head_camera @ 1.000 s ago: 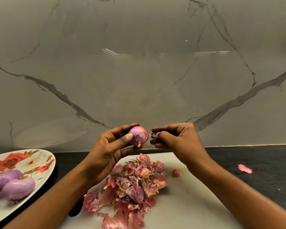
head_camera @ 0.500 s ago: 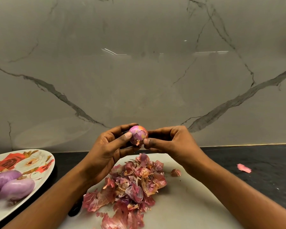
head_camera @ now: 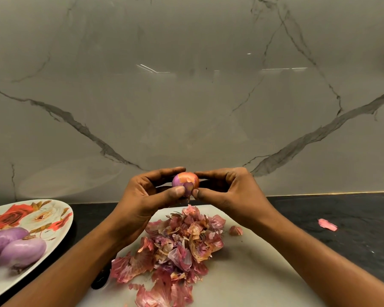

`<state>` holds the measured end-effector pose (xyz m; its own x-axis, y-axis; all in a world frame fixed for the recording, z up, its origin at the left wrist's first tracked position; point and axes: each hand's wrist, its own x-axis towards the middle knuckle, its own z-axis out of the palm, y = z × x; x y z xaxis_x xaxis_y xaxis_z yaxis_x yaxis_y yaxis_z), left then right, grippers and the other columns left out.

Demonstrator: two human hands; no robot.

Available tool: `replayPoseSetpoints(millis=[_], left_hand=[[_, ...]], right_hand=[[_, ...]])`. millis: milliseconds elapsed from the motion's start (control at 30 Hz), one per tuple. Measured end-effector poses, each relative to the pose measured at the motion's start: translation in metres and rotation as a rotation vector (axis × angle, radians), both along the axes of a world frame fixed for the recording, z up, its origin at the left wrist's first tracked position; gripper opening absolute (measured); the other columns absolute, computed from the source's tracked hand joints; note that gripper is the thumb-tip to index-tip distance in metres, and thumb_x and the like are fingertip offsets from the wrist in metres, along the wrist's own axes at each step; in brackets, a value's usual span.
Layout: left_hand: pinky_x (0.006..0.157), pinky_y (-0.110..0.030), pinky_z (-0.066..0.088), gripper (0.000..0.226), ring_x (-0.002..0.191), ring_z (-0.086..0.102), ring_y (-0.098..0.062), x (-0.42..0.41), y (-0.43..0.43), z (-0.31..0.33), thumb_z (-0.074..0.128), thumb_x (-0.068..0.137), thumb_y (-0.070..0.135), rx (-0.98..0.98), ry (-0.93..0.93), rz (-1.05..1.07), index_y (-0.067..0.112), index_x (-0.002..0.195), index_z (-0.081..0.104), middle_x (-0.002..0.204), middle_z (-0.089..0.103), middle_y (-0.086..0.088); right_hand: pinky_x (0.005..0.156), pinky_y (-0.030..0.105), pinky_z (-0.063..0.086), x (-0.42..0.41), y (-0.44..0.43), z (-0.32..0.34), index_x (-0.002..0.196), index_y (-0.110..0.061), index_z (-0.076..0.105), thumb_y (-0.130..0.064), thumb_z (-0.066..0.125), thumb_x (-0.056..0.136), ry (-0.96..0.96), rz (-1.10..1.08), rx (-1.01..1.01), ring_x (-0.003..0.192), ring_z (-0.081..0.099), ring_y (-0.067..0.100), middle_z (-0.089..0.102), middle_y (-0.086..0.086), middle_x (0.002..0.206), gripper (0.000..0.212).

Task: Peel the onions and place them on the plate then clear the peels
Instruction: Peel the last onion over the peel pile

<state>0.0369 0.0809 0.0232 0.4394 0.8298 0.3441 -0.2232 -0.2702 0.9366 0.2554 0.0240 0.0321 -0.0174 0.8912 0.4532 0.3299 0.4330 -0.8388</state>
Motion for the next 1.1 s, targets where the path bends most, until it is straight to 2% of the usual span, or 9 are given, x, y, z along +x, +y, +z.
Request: replayPoseSetpoints(millis=[233, 400, 533, 667, 767, 867, 933, 1033, 1100], left_hand=[[0.092, -0.040, 0.064, 0.054, 0.109, 0.076, -0.035, -0.001, 0.001, -0.001, 0.087, 0.072, 0.005, 0.034, 0.025, 0.032, 0.013, 0.124, 0.075, 0.120, 0.077, -0.014], [0.095, -0.044, 0.062, 0.055, 0.112, 0.075, -0.036, -0.001, 0.001, -0.001, 0.081, 0.074, 0.008, 0.032, 0.028, 0.009, 0.011, 0.128, 0.072, 0.121, 0.077, -0.015], [0.090, -0.036, 0.064, 0.053, 0.111, 0.075, -0.033, -0.001, 0.000, -0.001, 0.079, 0.075, 0.007, 0.037, 0.028, -0.001, 0.010, 0.128, 0.072, 0.120, 0.077, -0.014], [0.086, -0.031, 0.064, 0.051, 0.109, 0.076, -0.031, 0.000, -0.001, 0.000, 0.078, 0.075, 0.007, 0.035, 0.026, 0.000, 0.012, 0.125, 0.073, 0.118, 0.078, -0.011], [0.089, -0.031, 0.063, 0.051, 0.111, 0.075, -0.030, 0.000, -0.002, 0.000, 0.079, 0.075, 0.007, 0.043, 0.050, 0.005, 0.014, 0.125, 0.073, 0.118, 0.078, -0.009], [0.089, -0.031, 0.062, 0.052, 0.114, 0.074, -0.029, 0.000, -0.001, 0.001, 0.089, 0.077, 0.008, 0.057, 0.075, 0.019, 0.017, 0.126, 0.074, 0.122, 0.077, -0.005], [0.089, -0.031, 0.062, 0.058, 0.115, 0.073, -0.027, -0.002, 0.000, 0.001, 0.094, 0.071, 0.015, 0.055, 0.079, 0.030, 0.018, 0.126, 0.073, 0.125, 0.076, -0.004], [0.092, -0.034, 0.062, 0.066, 0.116, 0.072, -0.024, -0.003, 0.000, 0.002, 0.094, 0.062, 0.028, 0.072, 0.094, 0.056, 0.021, 0.124, 0.074, 0.126, 0.075, -0.003], [0.092, -0.033, 0.062, 0.060, 0.116, 0.072, -0.024, -0.004, 0.001, 0.001, 0.098, 0.065, 0.022, 0.094, 0.103, 0.057, 0.021, 0.120, 0.076, 0.124, 0.076, -0.004]], right_hand=[[0.090, 0.032, 0.064, -0.001, -0.001, -0.001, 0.129, -0.018, 0.074, -0.015, 0.084, 0.087, -0.098, -0.031, 0.083, 0.101, 0.077, 0.005, 0.080, -0.005, 0.114, 0.043], [0.090, 0.030, 0.064, 0.000, -0.003, -0.003, 0.135, -0.019, 0.070, -0.024, 0.085, 0.087, -0.168, -0.034, 0.178, 0.107, 0.075, 0.002, 0.076, -0.003, 0.125, 0.051], [0.090, 0.030, 0.064, 0.001, -0.002, -0.002, 0.125, -0.018, 0.076, -0.026, 0.081, 0.086, -0.144, -0.021, 0.232, 0.107, 0.075, 0.002, 0.079, -0.005, 0.117, 0.040], [0.084, 0.028, 0.065, 0.004, 0.003, -0.005, 0.117, -0.016, 0.080, -0.017, 0.078, 0.092, -0.152, -0.076, 0.277, 0.098, 0.076, 0.003, 0.081, -0.006, 0.107, 0.025], [0.077, 0.029, 0.066, 0.006, 0.006, -0.007, 0.115, -0.016, 0.081, -0.014, 0.076, 0.095, -0.158, -0.133, 0.251, 0.091, 0.077, 0.006, 0.081, -0.007, 0.102, 0.021], [0.078, 0.028, 0.066, 0.007, 0.009, -0.008, 0.116, -0.015, 0.081, -0.015, 0.075, 0.096, -0.158, -0.187, 0.222, 0.088, 0.077, 0.004, 0.081, -0.006, 0.101, 0.021], [0.079, 0.026, 0.065, 0.008, 0.009, -0.008, 0.115, -0.015, 0.081, -0.014, 0.076, 0.096, -0.146, -0.198, 0.180, 0.085, 0.077, 0.004, 0.080, -0.006, 0.098, 0.020], [0.082, 0.025, 0.065, 0.007, 0.008, -0.007, 0.116, -0.017, 0.080, -0.005, 0.077, 0.093, -0.115, -0.157, 0.113, 0.091, 0.077, 0.003, 0.080, -0.007, 0.102, 0.026], [0.083, 0.028, 0.065, 0.006, 0.007, -0.005, 0.119, -0.017, 0.078, -0.006, 0.078, 0.092, -0.071, -0.099, 0.083, 0.096, 0.077, 0.006, 0.080, -0.004, 0.108, 0.030]])
